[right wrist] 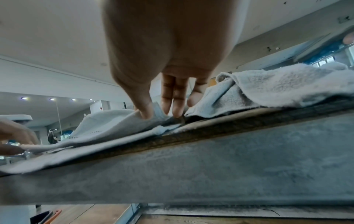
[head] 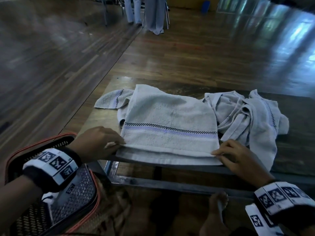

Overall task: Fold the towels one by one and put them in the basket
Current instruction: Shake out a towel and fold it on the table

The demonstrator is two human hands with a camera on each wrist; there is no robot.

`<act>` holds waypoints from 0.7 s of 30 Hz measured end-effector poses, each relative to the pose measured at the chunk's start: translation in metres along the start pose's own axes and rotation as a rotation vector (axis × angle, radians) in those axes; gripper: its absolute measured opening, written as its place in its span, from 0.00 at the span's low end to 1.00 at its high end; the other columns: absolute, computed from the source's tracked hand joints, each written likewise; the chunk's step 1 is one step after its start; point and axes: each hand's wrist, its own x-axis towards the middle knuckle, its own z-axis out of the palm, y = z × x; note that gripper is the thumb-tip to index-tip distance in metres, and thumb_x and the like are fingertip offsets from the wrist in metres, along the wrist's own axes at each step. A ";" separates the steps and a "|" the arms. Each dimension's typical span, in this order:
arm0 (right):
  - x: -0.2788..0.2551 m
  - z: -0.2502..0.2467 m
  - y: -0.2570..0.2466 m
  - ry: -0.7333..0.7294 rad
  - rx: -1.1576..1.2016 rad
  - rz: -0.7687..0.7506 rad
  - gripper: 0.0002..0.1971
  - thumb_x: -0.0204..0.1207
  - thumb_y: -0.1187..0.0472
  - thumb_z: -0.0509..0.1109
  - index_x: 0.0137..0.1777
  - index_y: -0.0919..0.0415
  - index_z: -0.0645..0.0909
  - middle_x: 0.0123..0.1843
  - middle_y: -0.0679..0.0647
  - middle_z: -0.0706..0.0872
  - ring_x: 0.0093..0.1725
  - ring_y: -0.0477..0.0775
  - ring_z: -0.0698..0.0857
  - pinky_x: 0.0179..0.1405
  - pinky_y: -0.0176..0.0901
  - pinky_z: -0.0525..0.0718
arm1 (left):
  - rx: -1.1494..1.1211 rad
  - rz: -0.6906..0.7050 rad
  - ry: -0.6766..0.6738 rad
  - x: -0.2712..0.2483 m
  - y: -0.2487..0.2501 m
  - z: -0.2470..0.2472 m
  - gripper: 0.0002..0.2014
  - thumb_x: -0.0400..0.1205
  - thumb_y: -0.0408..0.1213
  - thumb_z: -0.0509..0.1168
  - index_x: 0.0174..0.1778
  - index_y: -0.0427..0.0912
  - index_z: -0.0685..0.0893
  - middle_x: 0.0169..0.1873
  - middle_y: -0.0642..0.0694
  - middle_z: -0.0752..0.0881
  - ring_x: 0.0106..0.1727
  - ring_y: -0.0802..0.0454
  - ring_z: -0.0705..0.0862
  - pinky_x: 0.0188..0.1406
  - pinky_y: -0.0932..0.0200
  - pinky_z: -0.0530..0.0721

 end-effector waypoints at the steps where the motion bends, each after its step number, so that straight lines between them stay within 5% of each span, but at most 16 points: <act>1: 0.001 -0.001 -0.001 -0.030 -0.007 -0.002 0.11 0.70 0.64 0.75 0.49 0.48 0.87 0.46 0.41 0.79 0.44 0.41 0.81 0.39 0.30 0.78 | 0.004 0.023 -0.001 0.000 0.000 -0.001 0.12 0.73 0.47 0.63 0.45 0.53 0.90 0.41 0.55 0.91 0.37 0.56 0.88 0.41 0.65 0.78; 7: -0.006 0.007 0.002 -0.131 -0.038 0.027 0.16 0.67 0.54 0.78 0.55 0.47 0.84 0.51 0.43 0.78 0.50 0.41 0.78 0.44 0.28 0.75 | 0.054 0.108 -0.027 -0.018 -0.001 0.015 0.16 0.78 0.53 0.60 0.49 0.50 0.88 0.47 0.54 0.90 0.44 0.56 0.88 0.44 0.63 0.82; 10: -0.008 0.003 0.003 -0.107 -0.086 0.018 0.21 0.64 0.58 0.81 0.58 0.53 0.83 0.53 0.48 0.81 0.53 0.46 0.79 0.49 0.32 0.76 | 0.091 0.125 -0.028 -0.020 -0.006 0.014 0.19 0.78 0.55 0.59 0.54 0.50 0.86 0.53 0.53 0.89 0.50 0.55 0.88 0.49 0.61 0.79; 15: -0.010 -0.003 0.008 -0.003 -0.097 -0.050 0.17 0.64 0.68 0.79 0.54 0.59 0.85 0.50 0.52 0.84 0.50 0.51 0.82 0.50 0.36 0.78 | 0.008 0.118 0.049 -0.012 -0.003 0.008 0.23 0.84 0.51 0.49 0.50 0.46 0.89 0.49 0.51 0.90 0.46 0.54 0.89 0.47 0.59 0.81; 21: -0.007 -0.002 0.001 0.051 -0.092 -0.065 0.12 0.67 0.67 0.77 0.51 0.58 0.85 0.47 0.51 0.85 0.47 0.49 0.84 0.43 0.42 0.84 | -0.010 -0.025 0.133 -0.004 0.008 0.004 0.16 0.76 0.43 0.59 0.47 0.42 0.89 0.42 0.47 0.91 0.40 0.48 0.87 0.45 0.64 0.74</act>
